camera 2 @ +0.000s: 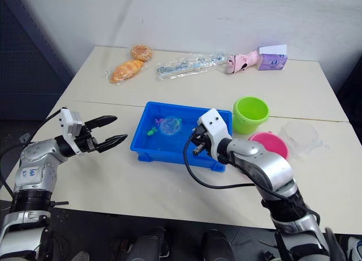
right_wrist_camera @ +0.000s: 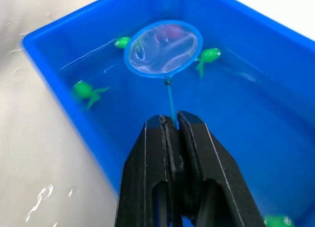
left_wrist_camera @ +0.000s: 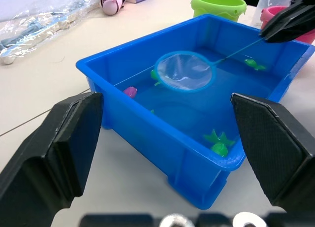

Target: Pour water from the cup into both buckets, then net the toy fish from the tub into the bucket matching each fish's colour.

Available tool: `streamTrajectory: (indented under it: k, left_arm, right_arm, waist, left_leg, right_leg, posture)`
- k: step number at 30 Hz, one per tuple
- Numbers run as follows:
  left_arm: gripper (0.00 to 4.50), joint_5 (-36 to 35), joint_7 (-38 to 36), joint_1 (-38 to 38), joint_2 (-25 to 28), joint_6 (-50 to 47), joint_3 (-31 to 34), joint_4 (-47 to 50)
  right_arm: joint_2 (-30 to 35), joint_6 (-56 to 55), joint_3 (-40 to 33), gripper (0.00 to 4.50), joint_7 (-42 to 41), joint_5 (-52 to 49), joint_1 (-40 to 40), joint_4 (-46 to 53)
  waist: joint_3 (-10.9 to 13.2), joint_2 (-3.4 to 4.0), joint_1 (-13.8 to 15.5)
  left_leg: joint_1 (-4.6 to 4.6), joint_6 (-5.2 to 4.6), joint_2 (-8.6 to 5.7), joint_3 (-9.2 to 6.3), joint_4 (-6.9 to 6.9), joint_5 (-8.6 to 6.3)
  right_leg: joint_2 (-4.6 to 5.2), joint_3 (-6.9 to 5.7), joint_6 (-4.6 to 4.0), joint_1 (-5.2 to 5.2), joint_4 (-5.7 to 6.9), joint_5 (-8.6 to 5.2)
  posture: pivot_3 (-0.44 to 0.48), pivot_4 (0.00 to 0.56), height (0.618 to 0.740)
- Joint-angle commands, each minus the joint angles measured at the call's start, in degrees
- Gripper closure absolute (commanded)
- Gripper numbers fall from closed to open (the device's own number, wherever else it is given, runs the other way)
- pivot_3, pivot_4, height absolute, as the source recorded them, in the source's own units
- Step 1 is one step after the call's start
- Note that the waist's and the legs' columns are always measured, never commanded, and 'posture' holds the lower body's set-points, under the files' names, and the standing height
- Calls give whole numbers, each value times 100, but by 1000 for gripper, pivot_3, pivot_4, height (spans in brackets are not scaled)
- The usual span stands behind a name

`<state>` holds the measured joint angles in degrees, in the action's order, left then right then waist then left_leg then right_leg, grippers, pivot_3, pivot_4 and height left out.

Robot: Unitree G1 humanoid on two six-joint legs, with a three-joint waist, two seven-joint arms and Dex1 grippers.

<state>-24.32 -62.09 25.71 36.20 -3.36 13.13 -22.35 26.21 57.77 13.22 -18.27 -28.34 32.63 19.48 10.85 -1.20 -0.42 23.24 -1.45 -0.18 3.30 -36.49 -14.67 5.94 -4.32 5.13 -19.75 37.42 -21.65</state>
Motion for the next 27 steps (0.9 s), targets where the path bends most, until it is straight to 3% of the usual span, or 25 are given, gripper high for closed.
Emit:
streamTrajectory:
  k: [1,27]
  left_arm:
    - [56,-97,74,-71,47,-63,109,329]
    - [56,-75,181,-112,82,-202,146,421]
  right_arm:
    - [-211,116,172,4500,28,265,272,-282]
    - [-1382,-143,391,4500,-109,1404,1293,-1907]
  waist:
    - [0,0,-18]
    - [0,0,-142]
  left_leg:
    - [1,0,0,1,0,0]
    - [8,8,-2,33,22,5]
  right_leg:
    - [0,0,0,-3,1,0]
    - [7,12,0,-53,37,0]
  posture:
    - [0,150,740]
    - [0,150,740]
